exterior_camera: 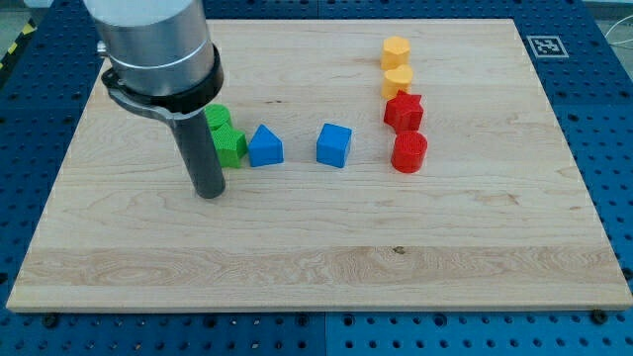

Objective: Nudge green star along with the green circle up a bit

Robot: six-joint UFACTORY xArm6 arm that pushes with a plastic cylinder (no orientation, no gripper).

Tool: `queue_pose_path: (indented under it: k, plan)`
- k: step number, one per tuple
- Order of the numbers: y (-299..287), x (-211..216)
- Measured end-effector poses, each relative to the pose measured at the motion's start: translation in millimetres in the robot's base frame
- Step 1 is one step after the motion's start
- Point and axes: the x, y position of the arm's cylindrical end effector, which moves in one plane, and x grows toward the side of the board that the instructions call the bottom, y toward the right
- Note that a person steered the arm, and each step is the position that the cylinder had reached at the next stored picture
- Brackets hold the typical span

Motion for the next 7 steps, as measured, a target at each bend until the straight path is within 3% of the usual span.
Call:
queue_pose_path:
  k: [4, 7]
  plan:
    - [30.6, -5.9]
    - [-6.0, -37.8]
